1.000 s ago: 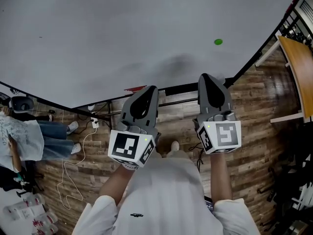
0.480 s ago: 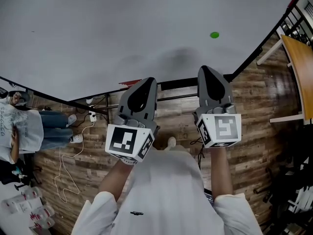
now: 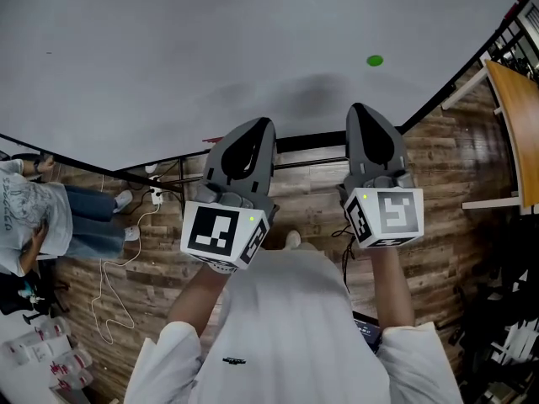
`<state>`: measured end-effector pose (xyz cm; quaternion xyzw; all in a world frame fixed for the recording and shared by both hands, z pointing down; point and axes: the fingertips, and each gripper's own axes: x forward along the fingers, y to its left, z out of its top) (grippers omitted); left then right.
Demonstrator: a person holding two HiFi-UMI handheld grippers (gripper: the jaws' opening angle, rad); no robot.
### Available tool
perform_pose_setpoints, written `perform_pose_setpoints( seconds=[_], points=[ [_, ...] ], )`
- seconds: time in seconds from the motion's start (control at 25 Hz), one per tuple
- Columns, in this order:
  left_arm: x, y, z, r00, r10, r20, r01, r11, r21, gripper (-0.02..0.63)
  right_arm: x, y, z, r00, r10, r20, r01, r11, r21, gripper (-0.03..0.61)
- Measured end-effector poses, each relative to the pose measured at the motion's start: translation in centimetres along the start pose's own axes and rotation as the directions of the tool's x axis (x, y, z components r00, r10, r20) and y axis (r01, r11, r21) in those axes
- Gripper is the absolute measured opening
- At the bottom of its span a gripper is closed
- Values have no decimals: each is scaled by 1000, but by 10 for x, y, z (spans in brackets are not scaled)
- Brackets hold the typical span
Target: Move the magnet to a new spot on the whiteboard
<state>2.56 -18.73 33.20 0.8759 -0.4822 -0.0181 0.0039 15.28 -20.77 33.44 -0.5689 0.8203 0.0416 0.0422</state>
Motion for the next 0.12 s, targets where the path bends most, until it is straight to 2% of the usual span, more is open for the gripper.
perform_pose_setpoints(
  seconds=[0.12],
  points=[
    [4,-1,2,1000,-21,6,21,1000,14,6,4,7,-1,1000,10,6,-10,1000,13,-3]
  ],
)
